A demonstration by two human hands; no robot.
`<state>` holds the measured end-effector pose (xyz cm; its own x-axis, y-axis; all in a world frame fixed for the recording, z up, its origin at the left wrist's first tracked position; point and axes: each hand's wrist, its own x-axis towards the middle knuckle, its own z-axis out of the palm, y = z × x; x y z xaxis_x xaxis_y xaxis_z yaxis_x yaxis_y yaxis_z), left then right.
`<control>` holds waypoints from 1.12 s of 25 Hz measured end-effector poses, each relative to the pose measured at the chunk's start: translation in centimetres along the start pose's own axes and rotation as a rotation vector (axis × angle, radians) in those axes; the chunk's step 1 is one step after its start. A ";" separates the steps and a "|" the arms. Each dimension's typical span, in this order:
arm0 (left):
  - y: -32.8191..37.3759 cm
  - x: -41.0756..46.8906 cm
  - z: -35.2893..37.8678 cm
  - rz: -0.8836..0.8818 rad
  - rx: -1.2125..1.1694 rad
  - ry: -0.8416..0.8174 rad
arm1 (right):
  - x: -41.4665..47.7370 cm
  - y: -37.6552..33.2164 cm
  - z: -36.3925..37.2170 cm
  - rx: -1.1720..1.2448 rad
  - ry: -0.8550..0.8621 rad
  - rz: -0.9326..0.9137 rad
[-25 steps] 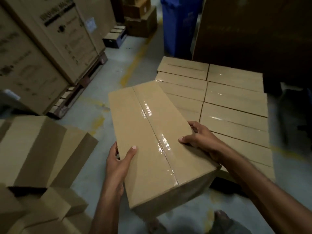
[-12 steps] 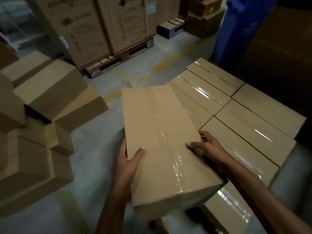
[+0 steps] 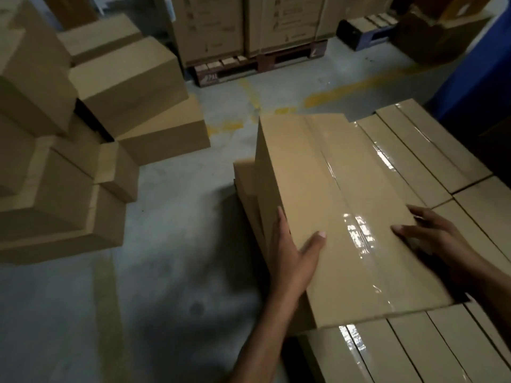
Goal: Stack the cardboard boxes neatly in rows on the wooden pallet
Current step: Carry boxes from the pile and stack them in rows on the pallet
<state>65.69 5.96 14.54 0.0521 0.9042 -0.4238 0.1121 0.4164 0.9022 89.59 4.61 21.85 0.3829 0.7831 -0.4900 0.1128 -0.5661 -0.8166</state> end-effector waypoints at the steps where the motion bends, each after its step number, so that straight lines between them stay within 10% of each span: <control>1: -0.2 1.4 0.1 -0.004 -0.016 0.009 | 2.0 -0.1 0.4 -0.025 -0.017 -0.014; 12: 0.5 10.9 0.6 0.079 -0.035 0.261 | 18.4 -0.2 2.6 -0.103 -0.279 -0.321; 28: -6.4 12.3 2.4 0.145 -0.117 0.311 | 22.9 5.6 4.4 -0.090 -0.313 -0.304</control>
<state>67.95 14.18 3.35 -0.2477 0.9327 -0.2621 0.0103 0.2731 0.9619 94.99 20.49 4.72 0.0261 0.9499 -0.3116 0.2618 -0.3073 -0.9149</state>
